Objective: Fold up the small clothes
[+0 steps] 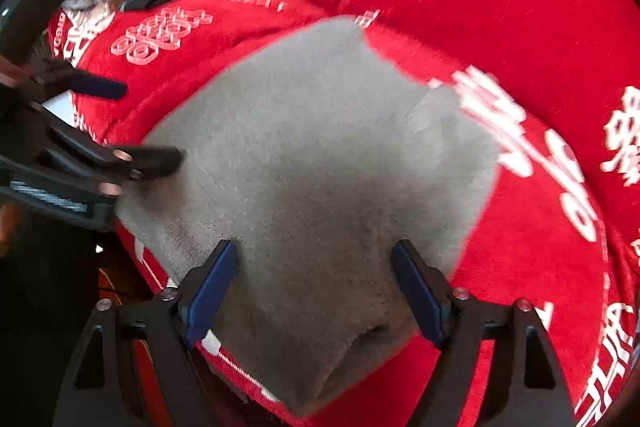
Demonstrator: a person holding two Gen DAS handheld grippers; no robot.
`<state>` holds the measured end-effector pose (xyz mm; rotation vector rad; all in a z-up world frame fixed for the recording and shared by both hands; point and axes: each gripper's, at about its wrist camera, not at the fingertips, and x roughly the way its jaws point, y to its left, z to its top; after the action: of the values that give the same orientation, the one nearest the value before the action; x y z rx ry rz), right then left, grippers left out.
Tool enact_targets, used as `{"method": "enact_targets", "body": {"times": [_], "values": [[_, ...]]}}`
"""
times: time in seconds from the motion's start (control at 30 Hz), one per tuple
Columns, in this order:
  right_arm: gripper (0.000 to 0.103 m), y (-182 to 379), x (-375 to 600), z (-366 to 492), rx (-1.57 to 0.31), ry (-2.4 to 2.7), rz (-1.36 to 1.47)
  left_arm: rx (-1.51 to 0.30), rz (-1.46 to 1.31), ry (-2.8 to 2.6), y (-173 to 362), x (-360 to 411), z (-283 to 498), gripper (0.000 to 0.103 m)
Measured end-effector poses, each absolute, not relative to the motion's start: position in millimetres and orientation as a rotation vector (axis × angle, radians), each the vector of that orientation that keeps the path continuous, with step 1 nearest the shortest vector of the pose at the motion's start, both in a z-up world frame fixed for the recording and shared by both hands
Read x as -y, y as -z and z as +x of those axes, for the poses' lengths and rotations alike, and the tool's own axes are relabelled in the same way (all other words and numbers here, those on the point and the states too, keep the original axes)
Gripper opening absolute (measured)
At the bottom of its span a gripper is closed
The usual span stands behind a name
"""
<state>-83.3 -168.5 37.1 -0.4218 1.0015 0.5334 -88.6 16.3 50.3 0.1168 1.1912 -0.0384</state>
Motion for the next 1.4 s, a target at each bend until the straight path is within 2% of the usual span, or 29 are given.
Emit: {"method": "enact_targets", "body": {"times": [0.03, 0.2, 0.4, 0.57, 1.4], "values": [[0.092, -36, 167, -83, -0.988, -0.549, -0.423, -1.192, 0.117, 0.039, -50, -16, -89, 0.103], [0.092, -46, 167, -85, -1.020, -0.521, -0.440, -1.185, 0.137, 0.040, -55, -11, -89, 0.103], [0.092, -70, 168, -107, -0.963, -0.471, -0.520, -1.192, 0.072, 0.108, -68, -4, -90, 0.103], [0.093, -79, 176, -112, -0.979, -0.426, -0.477, -1.192, 0.046, 0.177, -74, 6, -93, 0.103], [0.092, -68, 177, -104, -1.040, -0.399, -0.468, -1.232, 0.060, 0.067, -57, 4, -91, 0.103]]}}
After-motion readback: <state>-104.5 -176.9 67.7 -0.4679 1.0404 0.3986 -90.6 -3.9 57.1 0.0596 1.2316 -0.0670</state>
